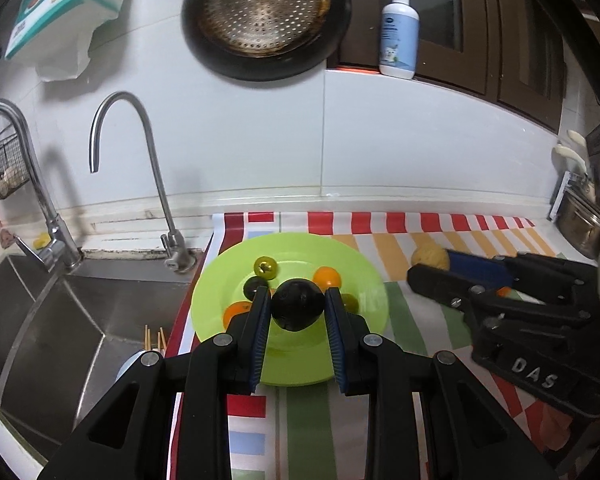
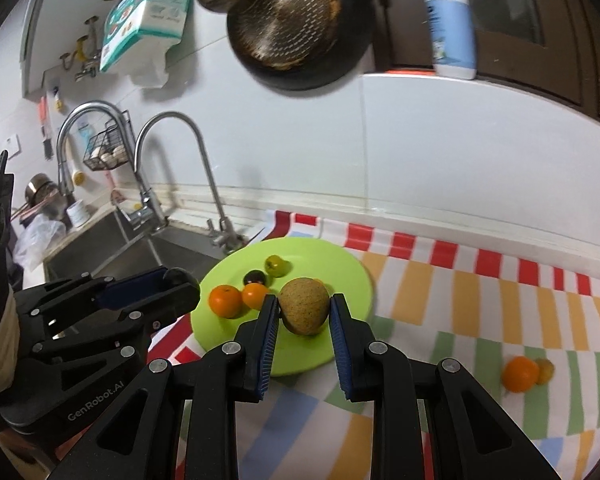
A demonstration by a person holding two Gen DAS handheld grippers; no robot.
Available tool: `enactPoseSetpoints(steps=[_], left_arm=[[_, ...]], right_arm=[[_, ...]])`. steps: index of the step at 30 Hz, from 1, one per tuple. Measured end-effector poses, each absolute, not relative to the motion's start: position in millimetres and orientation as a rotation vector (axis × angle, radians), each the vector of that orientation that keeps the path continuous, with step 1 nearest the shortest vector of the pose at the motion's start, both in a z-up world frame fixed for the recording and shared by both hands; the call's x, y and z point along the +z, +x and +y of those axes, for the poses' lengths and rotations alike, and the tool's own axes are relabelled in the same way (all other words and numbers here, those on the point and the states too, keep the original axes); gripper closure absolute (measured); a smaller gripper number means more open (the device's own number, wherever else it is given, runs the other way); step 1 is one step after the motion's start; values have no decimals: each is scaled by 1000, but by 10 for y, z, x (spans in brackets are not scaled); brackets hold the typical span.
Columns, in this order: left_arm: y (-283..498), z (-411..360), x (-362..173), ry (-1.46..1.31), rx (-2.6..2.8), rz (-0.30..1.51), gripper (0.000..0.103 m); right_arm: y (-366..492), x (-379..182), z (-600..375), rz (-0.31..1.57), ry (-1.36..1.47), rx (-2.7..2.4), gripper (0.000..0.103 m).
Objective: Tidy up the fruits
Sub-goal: 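Carry the dark plum and brown fruit in both grippers to the plate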
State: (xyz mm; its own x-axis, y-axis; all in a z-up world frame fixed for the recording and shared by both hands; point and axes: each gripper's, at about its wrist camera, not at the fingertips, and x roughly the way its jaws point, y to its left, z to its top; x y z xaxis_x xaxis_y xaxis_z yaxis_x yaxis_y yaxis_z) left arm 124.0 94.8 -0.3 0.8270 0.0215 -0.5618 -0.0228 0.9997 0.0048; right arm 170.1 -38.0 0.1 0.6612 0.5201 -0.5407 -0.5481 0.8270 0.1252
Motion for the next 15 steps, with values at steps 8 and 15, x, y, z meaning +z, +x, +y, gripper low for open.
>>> enactPoseSetpoints(steps=[8,15], left_arm=[[1363,1086,-178,-13,36,628,76],[1523,1157,-362,-21,21,675,76]], right_arm=[[1914,-227,-131,680,-80,676,76],[2083,-405,16,725,-113,707,76]])
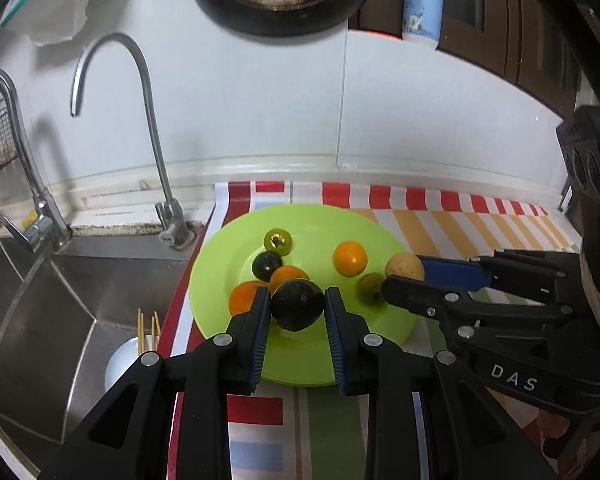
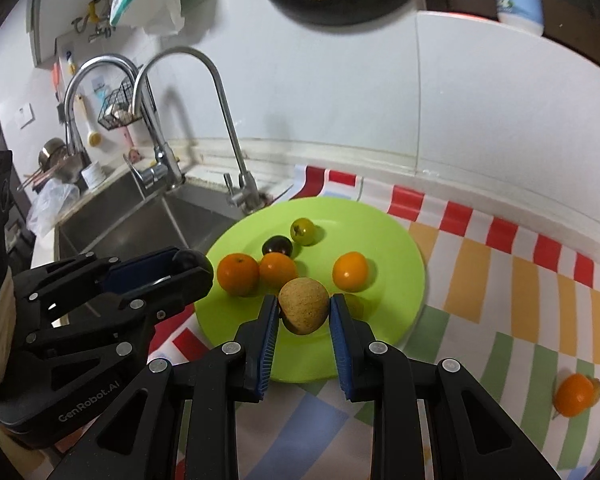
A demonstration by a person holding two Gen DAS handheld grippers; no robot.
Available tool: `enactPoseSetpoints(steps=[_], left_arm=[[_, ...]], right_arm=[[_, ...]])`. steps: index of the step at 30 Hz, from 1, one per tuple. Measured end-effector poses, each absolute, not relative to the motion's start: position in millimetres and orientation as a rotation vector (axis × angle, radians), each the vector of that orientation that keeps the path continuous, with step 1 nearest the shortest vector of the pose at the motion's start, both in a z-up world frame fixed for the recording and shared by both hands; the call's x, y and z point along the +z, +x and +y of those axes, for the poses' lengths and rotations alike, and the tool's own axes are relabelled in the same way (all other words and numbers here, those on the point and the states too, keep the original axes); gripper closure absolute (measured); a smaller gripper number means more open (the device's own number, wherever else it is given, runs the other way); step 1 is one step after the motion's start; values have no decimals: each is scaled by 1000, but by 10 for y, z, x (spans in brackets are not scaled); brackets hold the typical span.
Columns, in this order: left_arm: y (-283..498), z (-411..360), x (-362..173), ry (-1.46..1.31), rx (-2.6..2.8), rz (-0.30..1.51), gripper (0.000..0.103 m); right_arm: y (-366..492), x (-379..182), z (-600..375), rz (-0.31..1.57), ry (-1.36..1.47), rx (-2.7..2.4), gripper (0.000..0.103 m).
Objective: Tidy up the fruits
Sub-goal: 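Carry the dark plum and brown fruit in both grippers to the plate, then open the left gripper on the plate while the right gripper releases the brown fruit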
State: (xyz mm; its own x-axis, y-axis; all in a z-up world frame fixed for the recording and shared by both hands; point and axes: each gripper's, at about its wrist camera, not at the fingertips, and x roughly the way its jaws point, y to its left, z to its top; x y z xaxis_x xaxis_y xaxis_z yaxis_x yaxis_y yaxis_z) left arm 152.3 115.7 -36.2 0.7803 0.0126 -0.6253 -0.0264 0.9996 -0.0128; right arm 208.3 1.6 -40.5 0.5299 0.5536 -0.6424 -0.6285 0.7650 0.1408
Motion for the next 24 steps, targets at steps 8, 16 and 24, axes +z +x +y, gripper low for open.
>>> enactPoseSetpoints(steps=[8,16,24], left_arm=[[1655,1186,-508,-34,13,716,76],[1702,1183,-514,-42,18,721,75],[1621,1194,-449,-23,64,697,64]], right_arm=[[2236,-585,85,781,-113,713,76],[2310,-674,85,810,-89,713,76],[2267,-611,19,787,-77,699,65]])
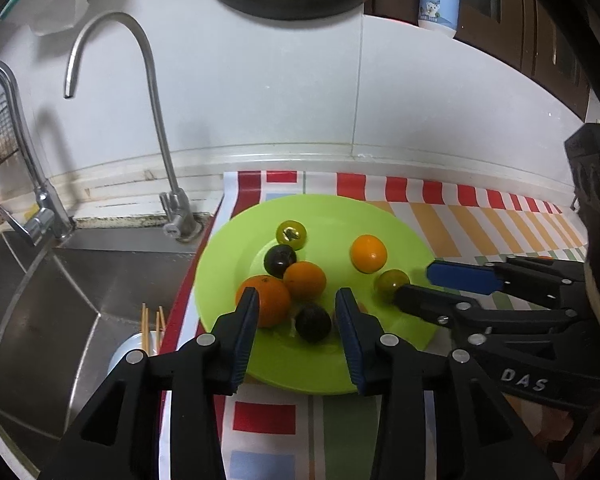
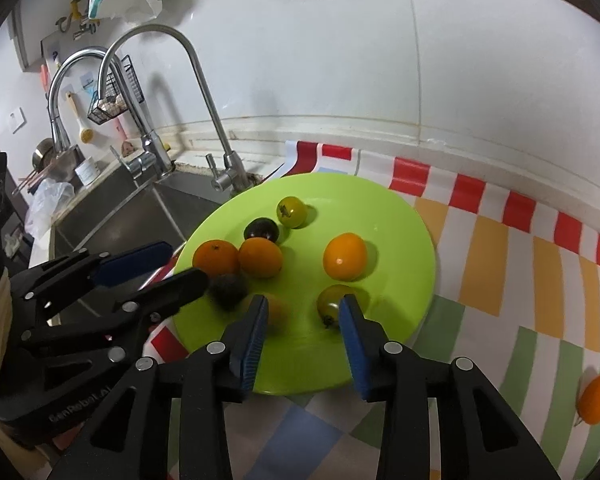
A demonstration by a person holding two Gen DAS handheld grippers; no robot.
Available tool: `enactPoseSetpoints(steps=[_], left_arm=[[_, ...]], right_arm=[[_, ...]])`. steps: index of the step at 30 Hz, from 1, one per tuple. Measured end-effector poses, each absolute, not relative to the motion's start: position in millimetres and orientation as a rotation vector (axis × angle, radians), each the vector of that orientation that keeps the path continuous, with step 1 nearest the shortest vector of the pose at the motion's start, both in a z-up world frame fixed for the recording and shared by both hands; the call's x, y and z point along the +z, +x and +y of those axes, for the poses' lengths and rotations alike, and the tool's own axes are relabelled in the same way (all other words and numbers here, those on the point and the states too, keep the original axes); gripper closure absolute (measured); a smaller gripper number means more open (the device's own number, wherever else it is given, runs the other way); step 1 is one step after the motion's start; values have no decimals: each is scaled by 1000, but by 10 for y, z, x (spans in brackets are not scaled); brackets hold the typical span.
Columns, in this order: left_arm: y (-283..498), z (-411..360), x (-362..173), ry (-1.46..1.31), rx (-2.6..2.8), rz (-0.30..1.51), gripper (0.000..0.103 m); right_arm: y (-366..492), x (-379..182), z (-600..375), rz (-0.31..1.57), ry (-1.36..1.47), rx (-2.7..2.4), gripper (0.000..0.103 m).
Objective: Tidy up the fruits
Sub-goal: 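Open the left gripper on the plate while the right gripper releases the brown fruit, then move both open grippers back toward the last fruit on the cloth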
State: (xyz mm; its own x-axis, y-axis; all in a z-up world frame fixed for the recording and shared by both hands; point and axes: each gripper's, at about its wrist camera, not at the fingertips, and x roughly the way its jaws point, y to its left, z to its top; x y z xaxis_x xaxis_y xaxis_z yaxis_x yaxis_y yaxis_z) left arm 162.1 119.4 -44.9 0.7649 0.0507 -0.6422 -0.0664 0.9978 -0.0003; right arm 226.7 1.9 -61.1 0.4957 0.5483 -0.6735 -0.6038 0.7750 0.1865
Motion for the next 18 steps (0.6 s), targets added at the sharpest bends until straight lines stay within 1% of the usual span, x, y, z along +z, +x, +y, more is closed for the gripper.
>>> enactPoseSetpoints(steps=[4,9,14,16,18], left_arm=[[1536,1153,-373,-11,72,685,64],[1415,1062,-235,-3,62,655,60],[1259,914,-73,18,48,611,51],[1205,858,-24,26,44,596,43],[1145,787,23,32,39,582,39]], right_arm=[[2179,-519,-91,773,-61,679,65],[2034,-348,-267,734,-41,637,65],[1841,-156,-454,675,-44,594,65],[1764,-89,-546,656,-37,572,65],[1684,-32,-641,639,-28,552,65]])
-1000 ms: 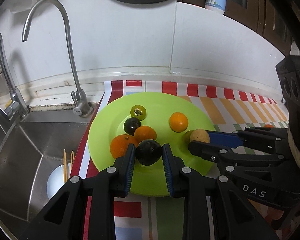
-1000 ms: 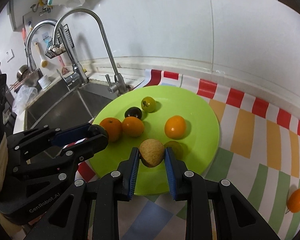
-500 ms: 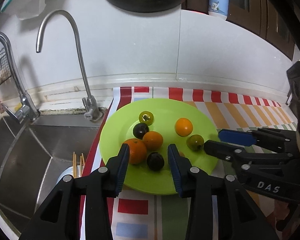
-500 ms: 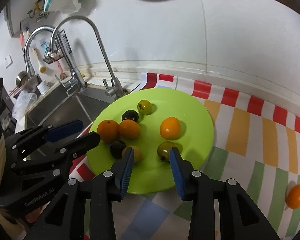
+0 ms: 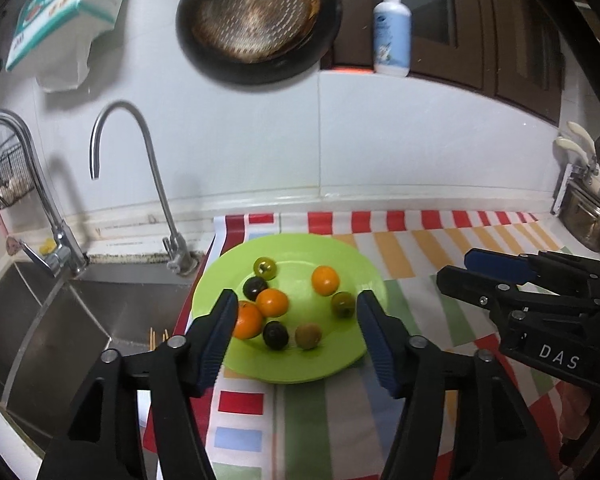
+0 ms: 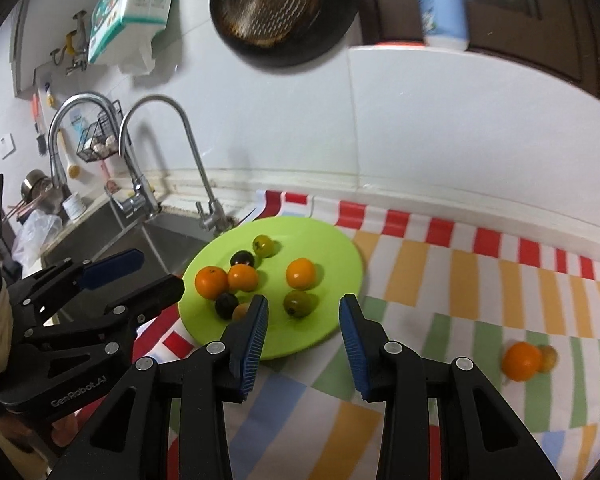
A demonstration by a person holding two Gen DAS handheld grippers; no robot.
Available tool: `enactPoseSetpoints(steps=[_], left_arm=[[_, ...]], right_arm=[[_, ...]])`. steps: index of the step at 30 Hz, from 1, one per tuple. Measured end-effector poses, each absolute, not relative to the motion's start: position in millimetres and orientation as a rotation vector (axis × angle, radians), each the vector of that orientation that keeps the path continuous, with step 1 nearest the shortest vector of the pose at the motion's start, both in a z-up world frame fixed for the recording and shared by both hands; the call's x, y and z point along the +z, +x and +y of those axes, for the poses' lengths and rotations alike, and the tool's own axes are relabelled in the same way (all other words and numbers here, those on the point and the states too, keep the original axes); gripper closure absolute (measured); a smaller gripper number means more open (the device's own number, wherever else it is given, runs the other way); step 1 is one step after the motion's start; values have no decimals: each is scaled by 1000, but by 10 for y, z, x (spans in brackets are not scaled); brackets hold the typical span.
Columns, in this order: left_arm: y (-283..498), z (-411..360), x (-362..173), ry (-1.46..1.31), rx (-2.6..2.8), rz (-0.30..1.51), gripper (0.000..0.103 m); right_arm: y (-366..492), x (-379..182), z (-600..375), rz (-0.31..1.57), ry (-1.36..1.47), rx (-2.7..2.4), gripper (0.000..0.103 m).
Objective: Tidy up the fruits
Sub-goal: 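Move both open grippers back toward the last fruit on the cloth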
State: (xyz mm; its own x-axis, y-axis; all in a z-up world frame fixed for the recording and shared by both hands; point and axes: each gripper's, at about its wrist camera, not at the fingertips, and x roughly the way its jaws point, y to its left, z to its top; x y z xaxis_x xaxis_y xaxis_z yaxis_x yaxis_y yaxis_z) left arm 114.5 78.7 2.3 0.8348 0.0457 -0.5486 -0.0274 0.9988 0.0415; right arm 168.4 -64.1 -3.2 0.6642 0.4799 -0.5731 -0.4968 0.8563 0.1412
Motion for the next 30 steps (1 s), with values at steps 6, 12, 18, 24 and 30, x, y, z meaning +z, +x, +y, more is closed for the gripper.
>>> enactPoseSetpoints(steps=[6,12,18,24,30], left_arm=[[960,562,182,52,21,529,23],[821,332,317,69,5,479,14],[727,81,401,101,-7,436,9],[676,-172,483,119,-48,395,6],[692,-421,526,141,-90,370,5]], right_arm=[[1480,105,-938,595,6,482,54],[1280,214,-1243,556,36,413,53],[1160,269,-1548,523,30,339,53],[1094,328,-1801,499,11,291,53],[1055,361,-2025,486,-6,252,53]])
